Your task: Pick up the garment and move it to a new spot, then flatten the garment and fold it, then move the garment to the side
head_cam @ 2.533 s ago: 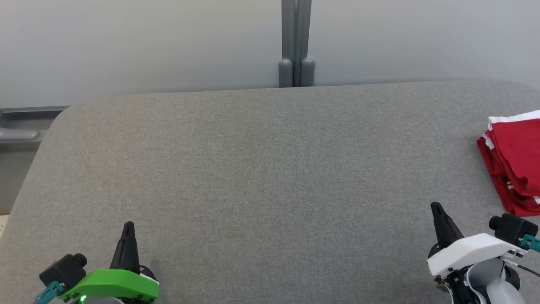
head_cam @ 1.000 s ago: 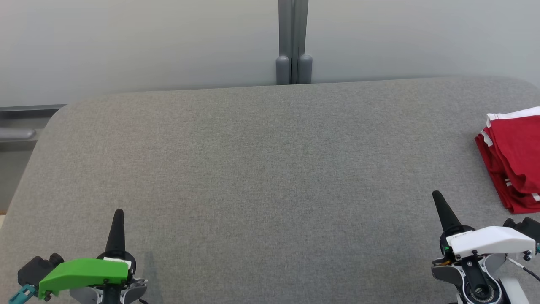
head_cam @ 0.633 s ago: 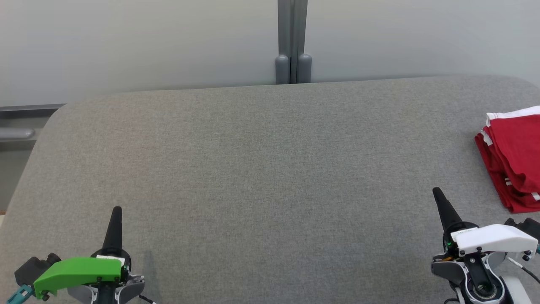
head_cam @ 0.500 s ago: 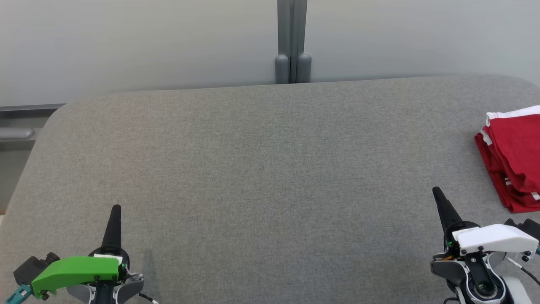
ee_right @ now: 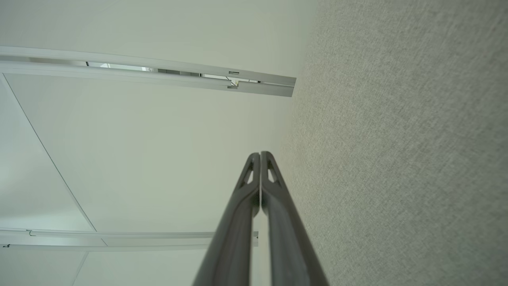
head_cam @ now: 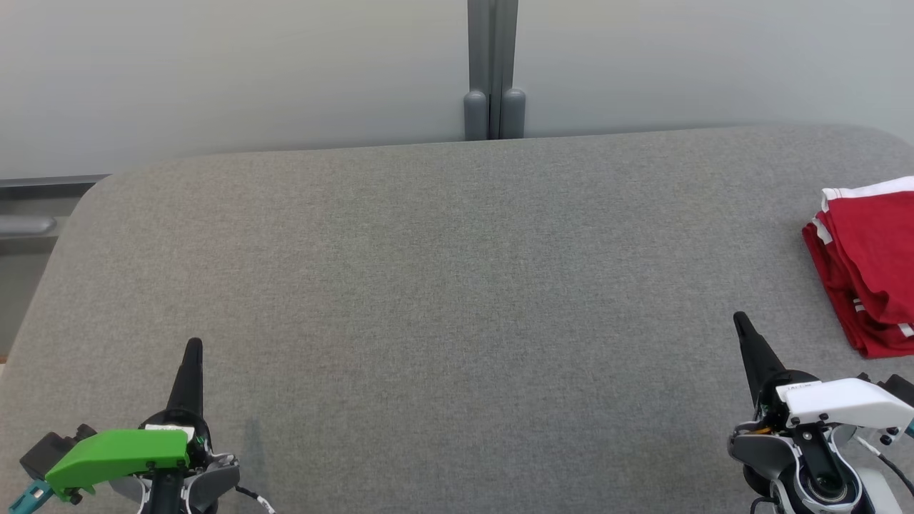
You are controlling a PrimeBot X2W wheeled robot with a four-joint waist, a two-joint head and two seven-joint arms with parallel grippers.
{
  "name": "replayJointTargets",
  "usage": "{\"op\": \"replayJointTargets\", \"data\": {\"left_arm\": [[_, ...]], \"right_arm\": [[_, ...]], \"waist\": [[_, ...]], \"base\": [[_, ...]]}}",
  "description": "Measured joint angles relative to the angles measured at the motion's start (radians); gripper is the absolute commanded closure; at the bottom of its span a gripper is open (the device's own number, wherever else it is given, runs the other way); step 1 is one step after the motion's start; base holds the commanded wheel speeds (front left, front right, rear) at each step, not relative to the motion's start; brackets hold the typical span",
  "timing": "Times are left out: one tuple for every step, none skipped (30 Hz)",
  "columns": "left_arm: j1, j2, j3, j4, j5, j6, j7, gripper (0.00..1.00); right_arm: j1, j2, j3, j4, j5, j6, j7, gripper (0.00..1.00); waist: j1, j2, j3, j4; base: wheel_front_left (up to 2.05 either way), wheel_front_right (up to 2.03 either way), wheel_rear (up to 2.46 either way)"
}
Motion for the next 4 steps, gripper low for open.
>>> {"op": "replayJointTargets", "data": {"left_arm": [[0.0,0.0,0.0,-0.001,-0.007,0.0,0.003,1.0],[0.0,0.0,0.001,-0.002,-0.014,0.0,0.005,1.0],[0.0,0.0,0.002,-0.003,-0.024,0.0,0.006,1.0],[0.0,0.0,0.002,-0.003,-0.031,0.0,0.008,1.0]], "right_arm": [[-0.001,0.0,-0.001,0.0,0.008,0.0,0.001,1.0],[-0.002,0.001,-0.001,-0.001,0.016,0.0,0.001,1.0],[-0.002,0.001,-0.002,-0.001,0.023,0.0,0.001,1.0],[-0.002,0.002,-0.002,-0.001,0.03,0.0,0.003,1.0]], "waist": [[0.0,0.0,0.0,0.0],[0.0,0.0,0.0,0.0],[0.0,0.0,0.001,-0.001],[0.0,0.0,0.001,-0.001]], "base": [[0.0,0.0,0.0],[0.0,0.0,0.0],[0.0,0.0,0.0],[0.0,0.0,0.0]]}}
